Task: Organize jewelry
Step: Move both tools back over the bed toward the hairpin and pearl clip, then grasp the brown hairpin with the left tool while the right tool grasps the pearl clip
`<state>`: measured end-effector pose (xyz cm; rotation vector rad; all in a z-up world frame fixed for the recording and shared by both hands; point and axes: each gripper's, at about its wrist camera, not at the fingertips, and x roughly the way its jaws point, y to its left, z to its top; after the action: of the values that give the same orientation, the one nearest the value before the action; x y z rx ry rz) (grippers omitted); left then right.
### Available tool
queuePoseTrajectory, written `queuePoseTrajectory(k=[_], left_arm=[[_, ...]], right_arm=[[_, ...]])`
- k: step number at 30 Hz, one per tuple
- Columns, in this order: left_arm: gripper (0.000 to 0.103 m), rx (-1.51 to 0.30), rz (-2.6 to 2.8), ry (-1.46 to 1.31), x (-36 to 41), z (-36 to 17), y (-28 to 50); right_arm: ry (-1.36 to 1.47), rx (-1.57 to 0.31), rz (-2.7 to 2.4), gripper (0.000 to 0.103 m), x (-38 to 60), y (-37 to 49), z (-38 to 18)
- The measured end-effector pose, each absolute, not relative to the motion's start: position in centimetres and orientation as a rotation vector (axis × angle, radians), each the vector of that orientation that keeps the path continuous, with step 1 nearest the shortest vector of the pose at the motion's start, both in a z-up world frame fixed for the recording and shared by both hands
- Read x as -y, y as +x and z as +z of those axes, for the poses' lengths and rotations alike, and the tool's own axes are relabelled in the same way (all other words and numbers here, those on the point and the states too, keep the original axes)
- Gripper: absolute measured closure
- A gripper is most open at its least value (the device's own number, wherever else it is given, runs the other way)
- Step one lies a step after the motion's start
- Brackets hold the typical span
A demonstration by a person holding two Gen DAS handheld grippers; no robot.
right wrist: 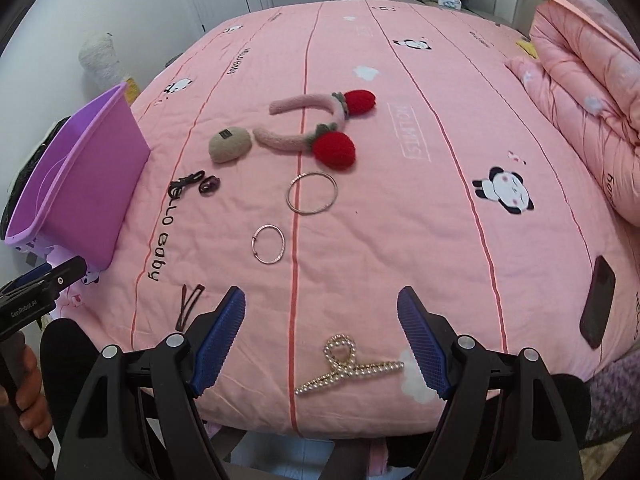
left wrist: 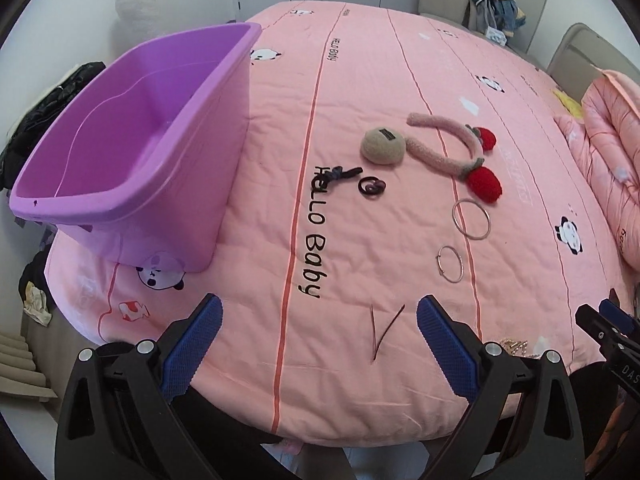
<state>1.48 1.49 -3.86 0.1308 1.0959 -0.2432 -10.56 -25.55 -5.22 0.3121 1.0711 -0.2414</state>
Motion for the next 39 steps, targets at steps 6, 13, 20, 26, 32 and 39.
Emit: queuePoseTrajectory(k=[6,13,20,26,32,39], left_arm=[[0.007,-1.135,-0.246,0.162,-0.9,-5.9,0.3],[0.007,-1.153,-0.268,0.19,0.1,-7.8,-1.3],[0.007,-1.17,-0.283,0.215,1.3,-10.3,-1.9],[0.007,-1.186,-0.288,0.226,2.3,-11.8,-1.6],[0.007,-1.201,-0.287,0.228,2.8,-13.2,-1.1],[0.007,-1.222,-0.277,0.224,3.2,-14.6,-0.6]], right_arm=[[0.357,-1.095,-0.27,0.028,26.3,-12.8,-7.5],[0.367,-1.139,-0.287,0.028,26.3,-14.5,-10.2],[0.463,-1.197,-0.283,0.028,26.4,-15.4,-13.3],[0.495,-1.244,-0.29,0.028,26.4,-15.0,-15.2],[0.531,-1.272,-0.303,0.028,26.7,-14.6,-16.8],[0.554,-1.295,-0.34,0.028,27.0,-14.1,-18.0]])
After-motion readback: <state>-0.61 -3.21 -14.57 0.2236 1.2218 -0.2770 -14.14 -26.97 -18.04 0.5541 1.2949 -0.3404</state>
